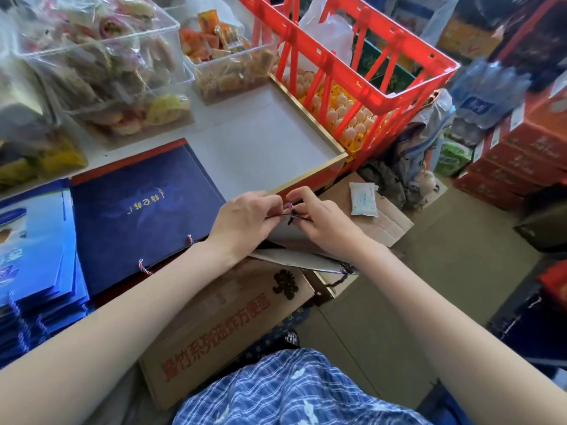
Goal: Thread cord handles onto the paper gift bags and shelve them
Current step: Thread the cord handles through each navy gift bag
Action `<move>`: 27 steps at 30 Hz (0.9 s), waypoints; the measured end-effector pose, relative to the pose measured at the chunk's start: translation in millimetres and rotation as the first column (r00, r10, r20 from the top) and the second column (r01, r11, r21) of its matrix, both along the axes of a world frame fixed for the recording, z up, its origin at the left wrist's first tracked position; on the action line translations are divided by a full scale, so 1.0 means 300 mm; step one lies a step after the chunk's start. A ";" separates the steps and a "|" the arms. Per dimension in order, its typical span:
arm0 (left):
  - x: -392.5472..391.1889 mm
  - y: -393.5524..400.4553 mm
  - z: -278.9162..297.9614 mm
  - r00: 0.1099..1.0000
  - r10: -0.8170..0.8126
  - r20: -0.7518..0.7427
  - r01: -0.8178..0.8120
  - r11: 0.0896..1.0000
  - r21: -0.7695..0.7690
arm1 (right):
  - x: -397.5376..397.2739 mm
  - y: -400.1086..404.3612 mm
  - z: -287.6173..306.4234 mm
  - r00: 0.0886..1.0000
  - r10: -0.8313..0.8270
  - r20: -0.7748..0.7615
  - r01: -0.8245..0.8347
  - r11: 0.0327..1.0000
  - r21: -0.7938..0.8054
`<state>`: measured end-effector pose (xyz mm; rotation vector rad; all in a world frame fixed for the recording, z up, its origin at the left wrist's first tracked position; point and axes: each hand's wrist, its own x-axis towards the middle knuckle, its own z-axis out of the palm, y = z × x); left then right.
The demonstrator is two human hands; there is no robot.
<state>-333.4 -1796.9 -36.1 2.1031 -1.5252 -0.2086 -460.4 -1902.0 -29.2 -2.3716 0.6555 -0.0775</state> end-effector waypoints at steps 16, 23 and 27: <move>-0.030 -0.011 -0.049 0.988 0.119 -0.103 -0.108 0.989 0.102 | -0.012 -0.055 -0.040 0.991 -0.128 0.025 0.123 0.982 0.144; -0.055 -0.006 -0.082 0.981 0.158 -0.112 -0.150 0.985 0.083 | -0.004 -0.038 -0.049 0.982 -0.189 0.009 0.184 0.965 0.184; -0.065 -0.007 -0.099 0.976 0.189 -0.104 -0.182 0.981 0.072 | 0.003 -0.035 -0.053 0.987 -0.159 -0.013 0.160 0.982 0.101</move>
